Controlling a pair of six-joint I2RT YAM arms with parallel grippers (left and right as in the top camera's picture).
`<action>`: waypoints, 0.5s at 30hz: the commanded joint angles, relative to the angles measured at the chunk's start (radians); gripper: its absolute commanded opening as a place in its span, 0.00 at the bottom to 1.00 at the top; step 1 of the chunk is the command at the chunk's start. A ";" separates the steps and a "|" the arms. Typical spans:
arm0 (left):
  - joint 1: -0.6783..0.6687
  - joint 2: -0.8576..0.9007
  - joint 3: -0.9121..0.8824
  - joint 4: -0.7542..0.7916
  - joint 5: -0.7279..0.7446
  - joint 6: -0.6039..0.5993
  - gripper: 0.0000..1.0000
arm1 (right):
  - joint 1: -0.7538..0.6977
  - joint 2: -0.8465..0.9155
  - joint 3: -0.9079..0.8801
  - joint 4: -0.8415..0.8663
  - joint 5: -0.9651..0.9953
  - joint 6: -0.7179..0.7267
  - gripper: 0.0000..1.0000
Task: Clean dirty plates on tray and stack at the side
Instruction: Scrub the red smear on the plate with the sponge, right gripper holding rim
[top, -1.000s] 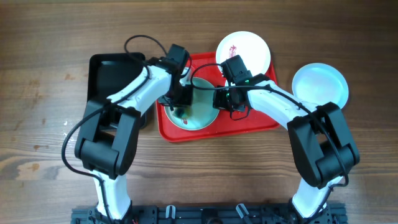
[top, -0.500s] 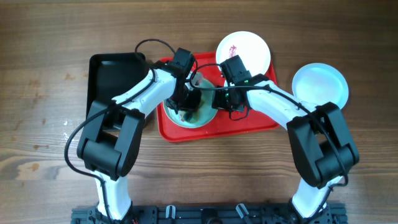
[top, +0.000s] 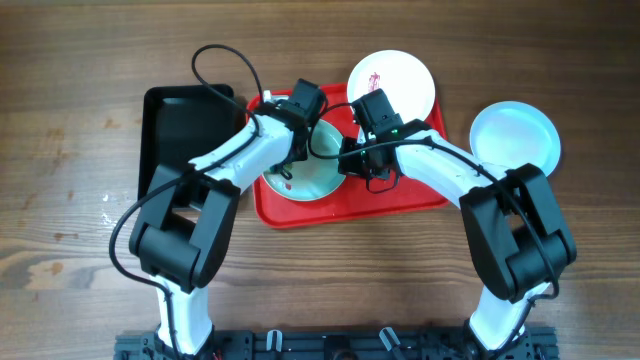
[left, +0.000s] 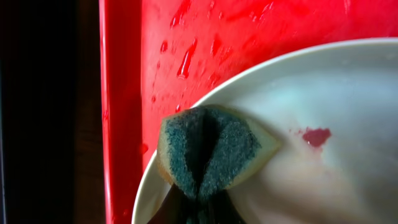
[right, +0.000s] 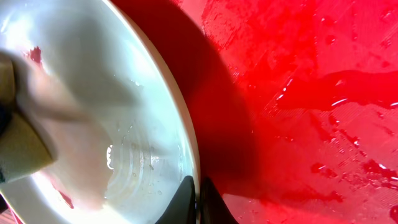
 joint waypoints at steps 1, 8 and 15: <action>-0.023 0.024 -0.013 0.041 -0.090 -0.001 0.04 | -0.003 0.022 0.005 -0.013 0.009 -0.007 0.04; -0.020 0.024 -0.012 0.063 0.364 0.243 0.04 | -0.003 0.022 0.005 -0.013 0.009 -0.007 0.04; 0.027 0.023 0.026 0.064 0.685 0.367 0.04 | -0.003 0.022 0.005 -0.014 0.008 -0.007 0.04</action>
